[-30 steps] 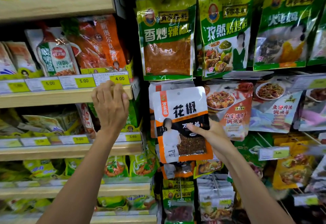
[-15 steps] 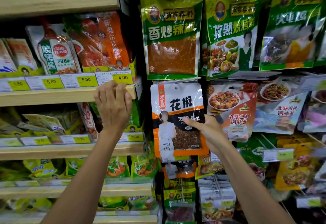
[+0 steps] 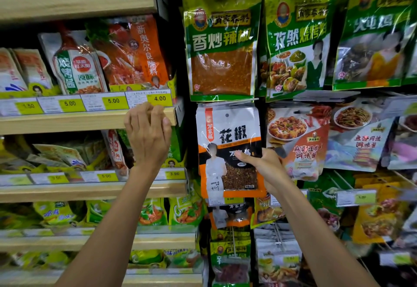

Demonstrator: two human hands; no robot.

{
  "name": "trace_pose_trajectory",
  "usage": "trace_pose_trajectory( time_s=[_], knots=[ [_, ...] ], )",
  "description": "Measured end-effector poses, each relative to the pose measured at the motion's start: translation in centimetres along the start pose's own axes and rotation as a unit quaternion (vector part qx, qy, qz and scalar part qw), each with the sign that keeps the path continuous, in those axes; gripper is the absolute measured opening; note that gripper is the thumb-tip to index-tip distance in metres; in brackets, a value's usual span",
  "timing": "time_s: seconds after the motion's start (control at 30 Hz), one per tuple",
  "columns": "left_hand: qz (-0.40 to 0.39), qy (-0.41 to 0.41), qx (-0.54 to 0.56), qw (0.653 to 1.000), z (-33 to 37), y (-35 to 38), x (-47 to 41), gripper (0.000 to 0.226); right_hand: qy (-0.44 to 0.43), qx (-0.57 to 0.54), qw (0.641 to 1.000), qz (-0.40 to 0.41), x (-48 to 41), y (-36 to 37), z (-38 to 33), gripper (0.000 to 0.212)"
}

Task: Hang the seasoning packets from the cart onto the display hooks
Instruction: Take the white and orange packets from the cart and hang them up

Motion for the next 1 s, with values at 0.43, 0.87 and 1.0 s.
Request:
trace_pose_trajectory(
  time_s=[0.43,0.87,1.0],
  knots=[
    [-0.014,-0.004,0.008,1.0,-0.1,0.0,0.0,0.021,-0.037,0.059,0.997,0.04,-1.5,0.2,-1.0,0.017],
    [-0.014,-0.01,0.012,1.0,0.0,-0.1,0.0,0.019,-0.137,0.342,0.903,0.224,-1.8,-1.6,-2.7,0.048],
    [-0.011,-0.005,0.012,1.0,0.1,-0.2,0.0,0.018,-0.122,0.35,0.896,0.242,-2.7,-1.4,-2.4,0.048]
  ],
)
Point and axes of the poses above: each hand's wrist, its own x-axis away from the middle knuckle, its own y-axis out of the palm, z = x × y, the point moved 10 cm from there along -x, towards the middle knuckle, and after that the axes turned 14 degrees about -x, right-handed, at the moved point
